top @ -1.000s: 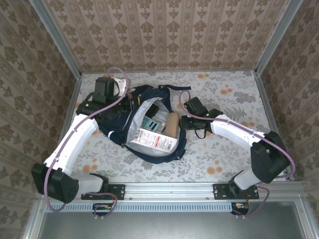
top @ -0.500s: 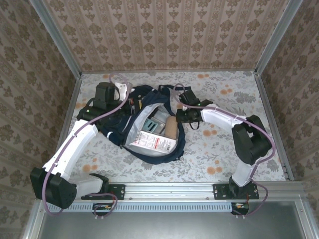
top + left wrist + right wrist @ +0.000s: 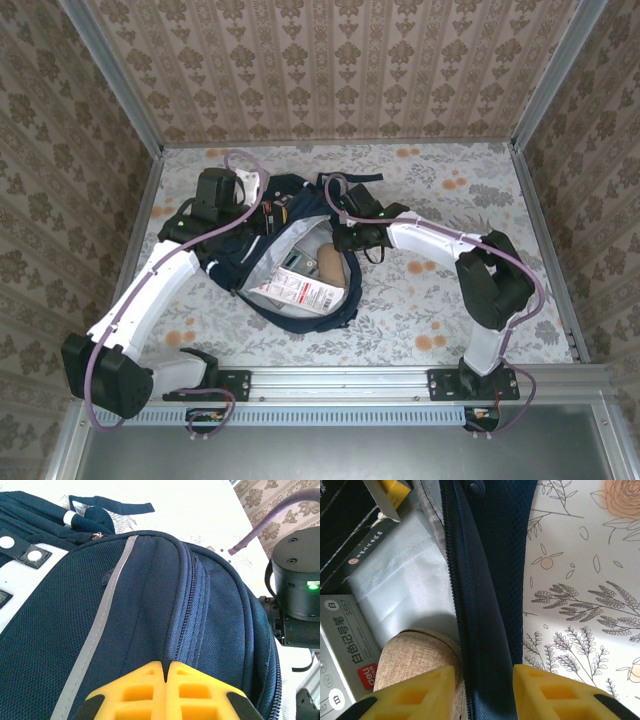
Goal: Pack the student bag
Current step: Adjust the glasses case at the book, then pick up the pencil pouch from the student bag.
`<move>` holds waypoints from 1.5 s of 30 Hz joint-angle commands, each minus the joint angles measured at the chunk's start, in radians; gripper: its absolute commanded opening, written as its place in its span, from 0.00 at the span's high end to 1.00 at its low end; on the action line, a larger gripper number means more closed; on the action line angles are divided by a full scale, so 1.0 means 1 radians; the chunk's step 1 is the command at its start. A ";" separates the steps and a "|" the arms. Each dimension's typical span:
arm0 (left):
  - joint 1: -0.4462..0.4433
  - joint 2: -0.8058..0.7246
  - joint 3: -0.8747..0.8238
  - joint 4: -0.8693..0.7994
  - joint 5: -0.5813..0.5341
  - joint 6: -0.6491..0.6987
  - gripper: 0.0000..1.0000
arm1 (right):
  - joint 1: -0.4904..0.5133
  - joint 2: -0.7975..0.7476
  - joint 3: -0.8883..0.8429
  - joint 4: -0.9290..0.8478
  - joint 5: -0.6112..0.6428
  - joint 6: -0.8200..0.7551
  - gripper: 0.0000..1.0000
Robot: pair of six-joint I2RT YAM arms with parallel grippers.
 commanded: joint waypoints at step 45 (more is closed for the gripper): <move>0.035 -0.077 0.027 0.017 -0.023 -0.059 1.00 | 0.032 -0.213 -0.194 0.199 -0.624 -0.104 1.00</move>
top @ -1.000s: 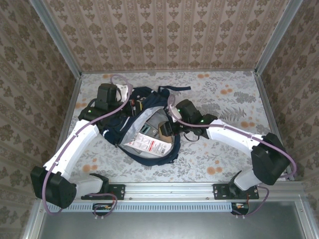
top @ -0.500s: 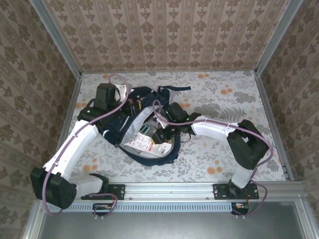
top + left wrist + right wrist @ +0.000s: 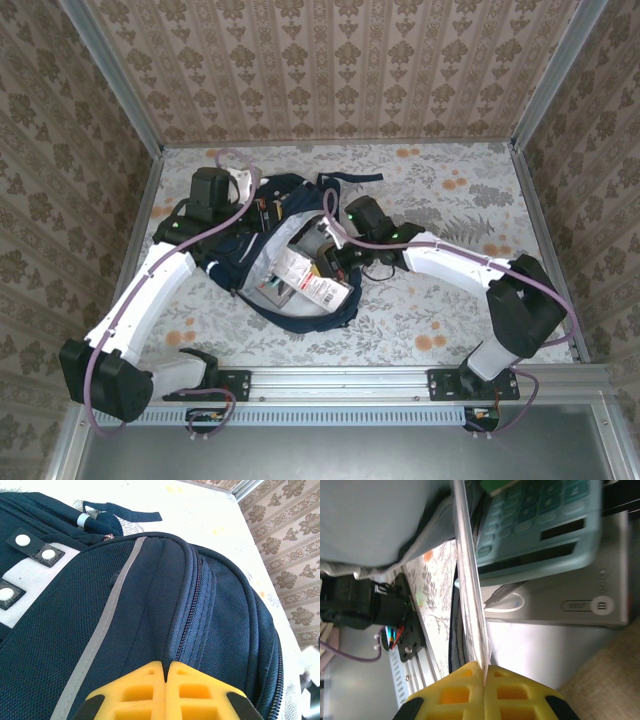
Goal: Pack the student bag
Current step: Pick up the pencil pouch from the student bag, then place the pencil pouch in the student bag.
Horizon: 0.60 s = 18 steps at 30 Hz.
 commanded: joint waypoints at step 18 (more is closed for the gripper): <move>-0.047 -0.082 0.037 0.006 0.026 0.044 1.00 | -0.227 0.086 0.063 -0.024 -0.043 0.203 1.00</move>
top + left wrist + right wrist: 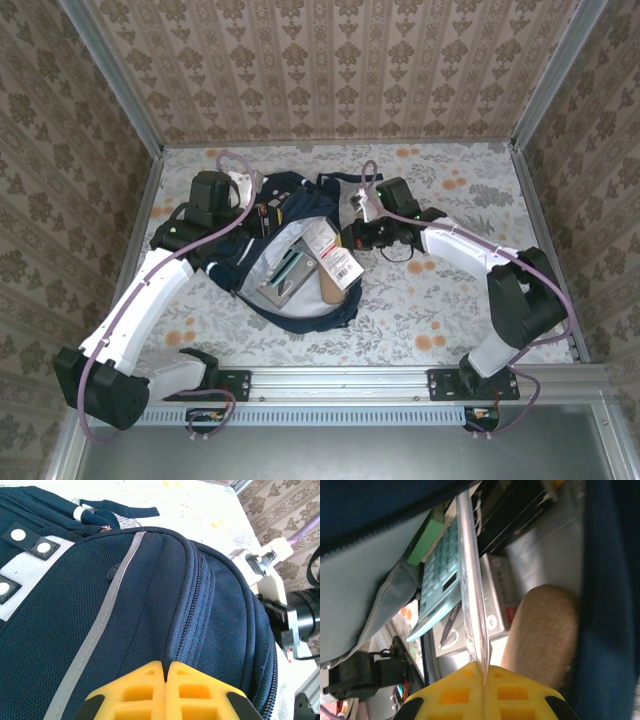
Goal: Pack the student bag
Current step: Place the pencil pouch in the student bag.
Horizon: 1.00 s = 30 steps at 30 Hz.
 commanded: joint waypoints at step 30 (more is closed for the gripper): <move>-0.069 0.013 0.015 0.070 0.094 0.026 1.00 | -0.009 -0.029 0.065 -0.142 0.208 0.032 0.39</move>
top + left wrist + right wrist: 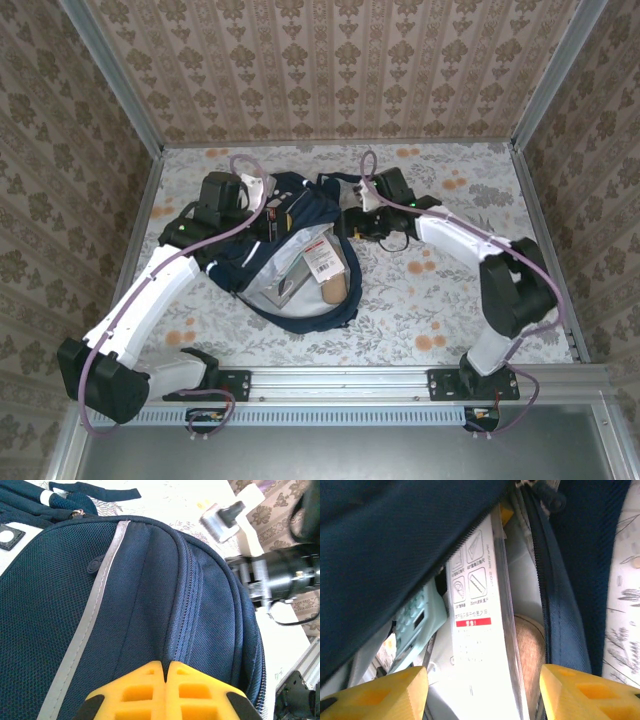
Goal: Pack the student bag
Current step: Place the pencil pouch in the student bag, then rotate the student bag at the center of the table, then close the student bag at the center of the table.
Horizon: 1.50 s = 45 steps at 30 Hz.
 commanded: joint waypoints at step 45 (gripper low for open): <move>-0.191 0.298 0.206 0.101 -0.339 -0.228 0.53 | 0.310 -0.664 -0.421 -0.077 0.611 0.121 0.42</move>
